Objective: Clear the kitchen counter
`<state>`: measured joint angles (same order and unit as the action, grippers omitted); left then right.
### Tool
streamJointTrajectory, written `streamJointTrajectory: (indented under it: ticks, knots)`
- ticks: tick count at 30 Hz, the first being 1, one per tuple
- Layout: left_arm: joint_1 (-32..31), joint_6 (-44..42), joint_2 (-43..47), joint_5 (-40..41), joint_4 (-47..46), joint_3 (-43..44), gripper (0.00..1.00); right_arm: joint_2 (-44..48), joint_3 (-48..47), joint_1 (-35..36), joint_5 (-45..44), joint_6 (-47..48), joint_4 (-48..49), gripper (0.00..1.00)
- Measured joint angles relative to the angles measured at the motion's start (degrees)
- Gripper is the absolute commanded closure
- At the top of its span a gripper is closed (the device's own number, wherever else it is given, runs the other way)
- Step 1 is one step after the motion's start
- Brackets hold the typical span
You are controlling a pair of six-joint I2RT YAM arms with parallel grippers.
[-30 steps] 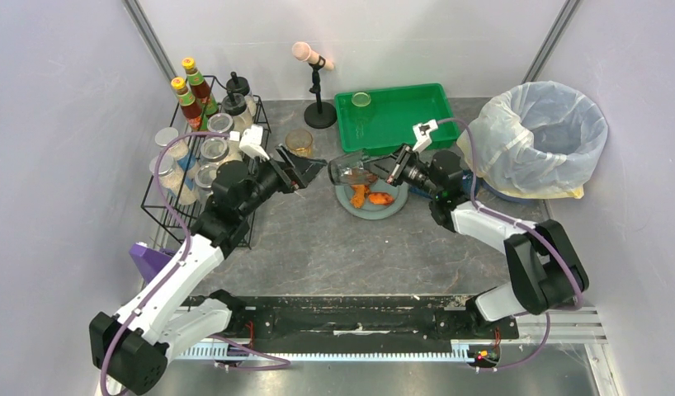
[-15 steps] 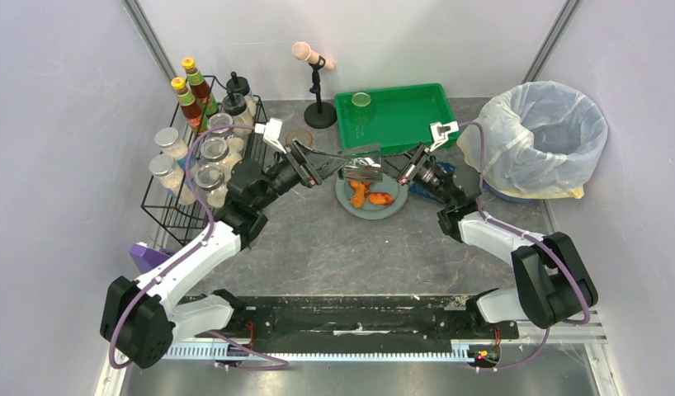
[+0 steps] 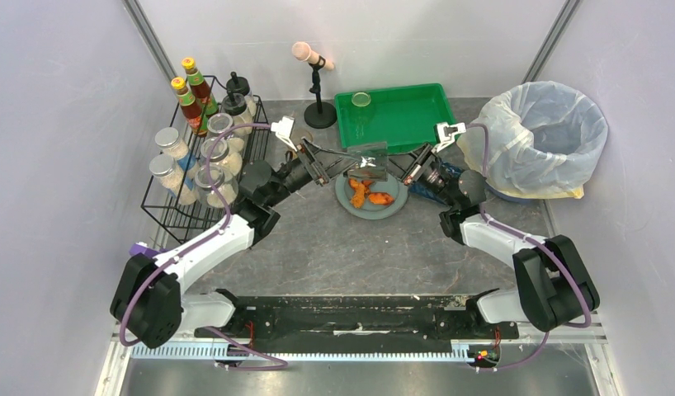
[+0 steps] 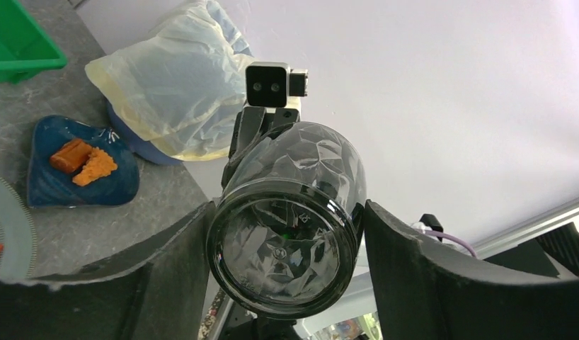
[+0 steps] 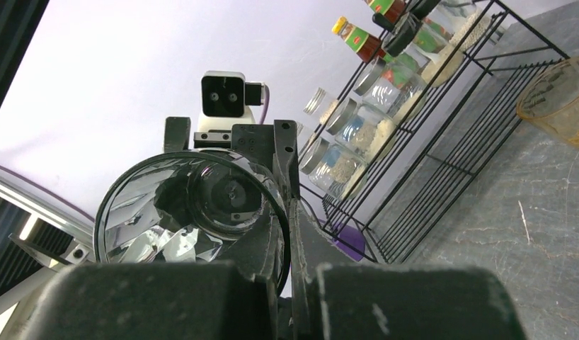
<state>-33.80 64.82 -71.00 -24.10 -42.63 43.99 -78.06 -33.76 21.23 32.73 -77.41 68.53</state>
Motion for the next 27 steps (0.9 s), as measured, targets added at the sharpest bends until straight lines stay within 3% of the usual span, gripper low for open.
streamJointTrajectory:
  ticks: [6,9,11,13,17,22,27]
  knots:
    - [0.0,1.6,-1.0,0.1,-2.2,0.0,0.76,0.3,0.5,-0.2,-0.1,0.2,0.4,0.82]
    - [-0.1,1.7,-1.6,0.3,-2.5,0.0,0.91,1.9,1.7,-1.0,0.0,1.2,-1.5,0.67]
    - [-0.1,1.7,-2.1,0.5,-2.4,0.2,0.97,3.2,2.3,-2.1,0.0,2.5,-3.8,0.52]
    - [0.0,1.3,-2.7,0.7,-2.3,0.8,0.98,4.4,2.6,-3.3,0.0,3.8,-6.0,0.39]
    - [0.2,-2.3,-3.7,1.4,2.4,4.1,0.98,8.8,3.5,-5.9,-1.6,8.7,-13.8,0.29]
    - [0.3,-17.4,-5.6,6.4,20.2,16.7,0.98,15.5,3.4,-8.0,-6.6,19.1,-30.8,0.14]
    - [0.4,-30.9,-11.4,12.9,32.6,28.2,0.98,20.4,0.7,-8.4,-15.0,31.5,-50.8,0.1]
